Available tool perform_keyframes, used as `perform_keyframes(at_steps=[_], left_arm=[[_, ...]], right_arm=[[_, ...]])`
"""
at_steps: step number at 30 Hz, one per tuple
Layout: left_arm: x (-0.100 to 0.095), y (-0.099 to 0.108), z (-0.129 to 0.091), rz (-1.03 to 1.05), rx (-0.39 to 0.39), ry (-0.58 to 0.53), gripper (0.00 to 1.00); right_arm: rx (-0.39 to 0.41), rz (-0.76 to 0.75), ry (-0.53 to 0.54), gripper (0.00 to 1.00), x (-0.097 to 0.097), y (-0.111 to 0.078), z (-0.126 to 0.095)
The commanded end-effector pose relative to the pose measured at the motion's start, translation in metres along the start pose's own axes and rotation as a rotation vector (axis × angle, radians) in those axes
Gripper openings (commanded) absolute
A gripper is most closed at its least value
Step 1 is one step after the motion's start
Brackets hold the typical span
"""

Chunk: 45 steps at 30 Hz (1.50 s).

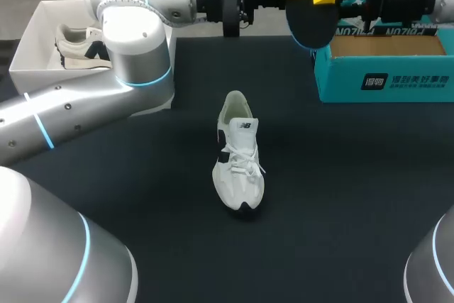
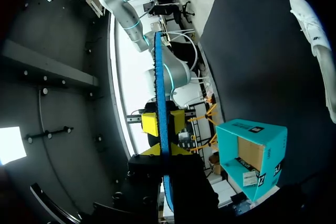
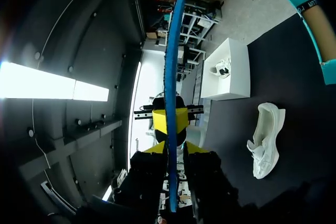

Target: Take the shoe out of the shoebox, open the shoe tongue, remove and reinsert the insole, then place the shoe into the shoebox

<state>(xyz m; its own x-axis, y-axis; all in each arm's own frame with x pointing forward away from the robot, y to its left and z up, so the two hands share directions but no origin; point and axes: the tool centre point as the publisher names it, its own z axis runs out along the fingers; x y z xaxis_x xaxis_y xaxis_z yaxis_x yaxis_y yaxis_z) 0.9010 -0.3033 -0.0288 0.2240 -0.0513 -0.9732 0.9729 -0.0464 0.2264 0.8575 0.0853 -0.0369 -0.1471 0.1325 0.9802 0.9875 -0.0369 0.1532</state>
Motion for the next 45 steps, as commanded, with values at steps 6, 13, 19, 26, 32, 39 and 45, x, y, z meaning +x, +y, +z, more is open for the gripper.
perform_keyframes(at_steps=[6, 13, 19, 26, 32, 39, 45], left_arm=[[0.000, -0.006, 0.003, -0.003, 0.006, -0.013, 0.00], [-0.002, -0.004, -0.004, -0.009, 0.003, -0.008, 1.00], [-0.008, 0.000, -0.030, -0.016, 0.010, 0.045, 1.00], [-0.020, 0.003, -0.059, -0.032, -0.025, 0.084, 1.00], [-0.018, -0.010, -0.085, -0.074, -0.038, 0.119, 1.00], [-0.017, -0.019, -0.104, -0.085, -0.049, 0.152, 1.00], [-0.017, -0.025, -0.113, -0.109, -0.038, 0.159, 1.00]], right_arm=[[-0.011, 0.003, 0.007, 0.00, -0.001, 0.000, 0.002], [-0.024, -0.007, 0.012, 0.00, -0.001, 0.000, -0.001], [-0.030, -0.019, 0.014, 0.00, 0.000, 0.000, -0.006], [-0.019, -0.027, 0.016, 0.00, -0.002, -0.005, -0.007], [-0.019, -0.032, 0.019, 0.00, -0.002, -0.007, -0.007], [-0.015, -0.038, 0.016, 0.00, -0.001, -0.007, -0.008], [-0.011, -0.042, 0.015, 0.00, 0.001, -0.009, -0.007]])
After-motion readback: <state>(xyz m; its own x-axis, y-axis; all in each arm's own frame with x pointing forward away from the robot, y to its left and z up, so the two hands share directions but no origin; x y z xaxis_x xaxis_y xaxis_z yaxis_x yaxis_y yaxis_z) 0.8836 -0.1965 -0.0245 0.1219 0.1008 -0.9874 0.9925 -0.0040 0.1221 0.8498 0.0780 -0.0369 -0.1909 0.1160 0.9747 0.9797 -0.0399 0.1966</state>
